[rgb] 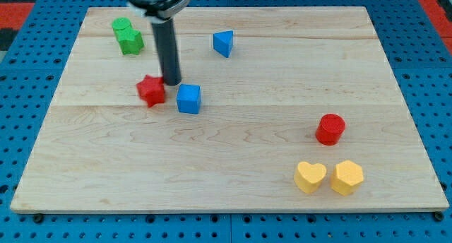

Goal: Move the red star to the bottom side

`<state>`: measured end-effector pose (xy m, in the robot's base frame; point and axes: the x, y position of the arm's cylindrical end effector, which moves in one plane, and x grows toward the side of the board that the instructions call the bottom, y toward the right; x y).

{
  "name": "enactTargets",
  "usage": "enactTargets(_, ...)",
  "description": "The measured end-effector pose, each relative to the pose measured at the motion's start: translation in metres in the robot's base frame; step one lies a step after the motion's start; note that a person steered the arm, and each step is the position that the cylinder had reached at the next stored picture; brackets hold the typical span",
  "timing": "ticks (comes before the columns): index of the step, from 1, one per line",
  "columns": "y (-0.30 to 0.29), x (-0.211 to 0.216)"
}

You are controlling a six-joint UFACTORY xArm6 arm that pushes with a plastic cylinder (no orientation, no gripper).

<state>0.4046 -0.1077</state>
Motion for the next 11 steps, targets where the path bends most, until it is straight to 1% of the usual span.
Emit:
enactTargets(1, -0.044, 0.008)
enactTargets(2, -0.068, -0.007)
enactTargets(3, -0.094, 0.029)
enactTargets(4, -0.054, 0.034)
enactTargets(5, -0.057, 0.017)
enactTargets(6, -0.065, 0.057)
enactTargets(7, -0.042, 0.064)
enactTargets(8, -0.037, 0.049)
enactTargets(9, -0.01, 0.042)
enactTargets(10, 0.012, 0.06)
enactTargets(11, 0.012, 0.104)
